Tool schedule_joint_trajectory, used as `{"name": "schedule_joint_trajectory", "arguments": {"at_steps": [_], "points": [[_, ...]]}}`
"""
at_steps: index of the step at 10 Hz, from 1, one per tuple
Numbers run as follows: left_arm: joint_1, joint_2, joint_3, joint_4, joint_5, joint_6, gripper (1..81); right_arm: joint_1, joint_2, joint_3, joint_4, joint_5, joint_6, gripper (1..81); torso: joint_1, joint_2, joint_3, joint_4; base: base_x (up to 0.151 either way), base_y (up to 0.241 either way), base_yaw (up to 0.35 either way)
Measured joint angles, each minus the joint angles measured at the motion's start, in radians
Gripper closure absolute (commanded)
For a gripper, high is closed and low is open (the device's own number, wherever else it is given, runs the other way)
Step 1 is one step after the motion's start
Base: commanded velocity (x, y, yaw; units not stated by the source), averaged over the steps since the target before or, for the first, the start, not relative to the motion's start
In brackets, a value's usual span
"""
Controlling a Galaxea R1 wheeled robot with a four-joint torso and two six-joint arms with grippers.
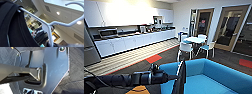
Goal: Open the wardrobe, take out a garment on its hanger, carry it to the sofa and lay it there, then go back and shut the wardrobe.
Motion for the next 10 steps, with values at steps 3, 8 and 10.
{"name": "schedule_joint_trajectory", "arguments": {"at_steps": [3, 8, 10], "points": [[0.018, 0.001, 0.0, 0.008, -0.003, 0.0, 81.1, -0.001, -0.001, 0.0, 0.0, 0.0, 0.0, 1.0, 0.0, 0.0, 0.0, 0.0, 0.0, 0.0, -0.243], [0.019, -0.002, 0.0, 0.012, -0.004, 0.0, 81.1, -0.003, 0.0, 0.0, 0.0, 0.0, 0.0, 1.0, 0.0, 0.0, 0.0, 0.0, 0.0, 0.0, -0.245], [0.018, -0.002, 0.0, 0.014, -0.005, 0.0, 81.1, -0.004, 0.0, -0.001, 0.0, 0.0, 0.0, 1.0, 0.0, 0.0, 0.0, 0.0, 0.0, 0.0, -0.245]]}}
